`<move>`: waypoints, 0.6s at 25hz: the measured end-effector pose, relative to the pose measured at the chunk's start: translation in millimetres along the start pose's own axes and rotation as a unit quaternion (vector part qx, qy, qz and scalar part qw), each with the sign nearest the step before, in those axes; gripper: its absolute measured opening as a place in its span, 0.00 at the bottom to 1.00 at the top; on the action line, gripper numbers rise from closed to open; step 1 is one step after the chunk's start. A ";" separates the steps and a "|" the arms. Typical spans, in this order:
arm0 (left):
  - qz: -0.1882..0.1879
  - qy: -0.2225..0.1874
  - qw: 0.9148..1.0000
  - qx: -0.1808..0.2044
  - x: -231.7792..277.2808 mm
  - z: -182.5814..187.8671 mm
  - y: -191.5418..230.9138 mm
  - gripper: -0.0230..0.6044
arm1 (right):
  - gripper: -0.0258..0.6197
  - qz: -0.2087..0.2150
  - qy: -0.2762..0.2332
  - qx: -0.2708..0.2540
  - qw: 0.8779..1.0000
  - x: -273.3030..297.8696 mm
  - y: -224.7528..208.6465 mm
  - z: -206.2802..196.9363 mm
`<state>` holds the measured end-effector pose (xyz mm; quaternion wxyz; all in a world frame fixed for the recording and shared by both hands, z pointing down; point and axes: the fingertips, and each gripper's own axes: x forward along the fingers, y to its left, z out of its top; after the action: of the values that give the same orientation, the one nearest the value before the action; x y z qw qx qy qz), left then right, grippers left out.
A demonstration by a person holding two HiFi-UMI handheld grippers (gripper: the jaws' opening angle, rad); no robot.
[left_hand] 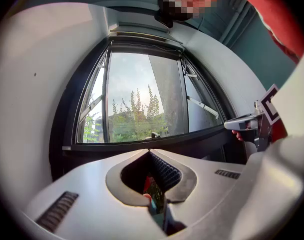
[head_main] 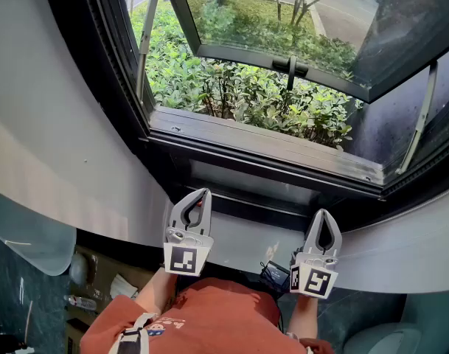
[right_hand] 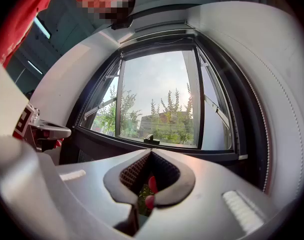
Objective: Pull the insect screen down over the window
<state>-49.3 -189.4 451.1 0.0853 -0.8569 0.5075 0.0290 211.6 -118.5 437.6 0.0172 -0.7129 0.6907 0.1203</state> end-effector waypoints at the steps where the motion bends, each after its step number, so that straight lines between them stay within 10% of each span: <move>1: 0.000 0.001 1.000 -0.001 0.1 -0.4 -1.1 0.05 | 0.05 0.000 0.001 -0.002 1.000 0.1 0.0 -0.7; 15: 0.001 0.006 1.000 -0.011 -1.6 -5.4 -7.3 0.05 | 0.05 -0.001 -0.006 0.004 1.000 -0.8 -0.4 -4.2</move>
<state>-43.9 -185.6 457.4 0.0731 -0.8575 0.5084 0.0292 212.7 -118.5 441.7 0.0247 -0.7130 0.6900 0.1222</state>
